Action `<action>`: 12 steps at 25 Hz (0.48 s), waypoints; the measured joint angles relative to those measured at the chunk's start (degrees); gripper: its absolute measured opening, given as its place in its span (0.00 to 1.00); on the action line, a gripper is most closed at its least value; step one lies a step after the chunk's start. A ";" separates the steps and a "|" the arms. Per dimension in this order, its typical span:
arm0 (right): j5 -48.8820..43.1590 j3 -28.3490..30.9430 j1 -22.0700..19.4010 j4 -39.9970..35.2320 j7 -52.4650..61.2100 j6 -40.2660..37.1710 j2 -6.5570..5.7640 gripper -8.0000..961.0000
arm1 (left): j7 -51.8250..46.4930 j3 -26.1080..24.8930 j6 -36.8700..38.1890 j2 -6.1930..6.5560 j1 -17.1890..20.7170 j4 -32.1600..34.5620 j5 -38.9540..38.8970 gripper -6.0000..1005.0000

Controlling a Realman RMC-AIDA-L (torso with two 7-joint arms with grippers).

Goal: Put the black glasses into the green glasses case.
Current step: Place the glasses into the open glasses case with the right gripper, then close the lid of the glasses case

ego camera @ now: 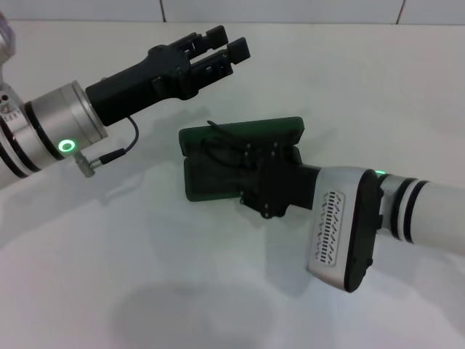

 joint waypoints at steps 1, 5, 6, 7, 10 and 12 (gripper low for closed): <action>0.00 -0.11 0.00 0.05 0.29 -0.38 0.00 0.45 | -0.05 0.00 -0.05 0.00 0.05 -0.01 0.03 0.64; -0.01 -0.55 -0.33 -0.12 0.84 -3.08 -0.11 0.47 | -0.14 0.00 -0.64 0.00 0.25 -0.10 0.07 0.64; -0.02 -0.56 -0.56 -0.32 0.84 -3.76 -0.11 0.47 | -0.20 0.00 -0.80 0.00 0.24 -0.13 0.18 0.64; -0.05 -0.57 -0.73 -0.41 0.85 -4.32 -0.12 0.47 | -0.23 0.01 -0.88 0.00 0.23 -0.14 0.23 0.64; -0.05 -0.40 -1.23 -0.66 0.87 -6.15 -0.16 0.49 | -0.29 0.07 -0.92 0.00 0.24 -0.17 0.28 0.64; -0.05 -0.23 -1.82 -0.99 0.89 -7.25 -0.22 0.49 | -0.29 0.08 -0.92 0.00 0.27 -0.20 0.28 0.64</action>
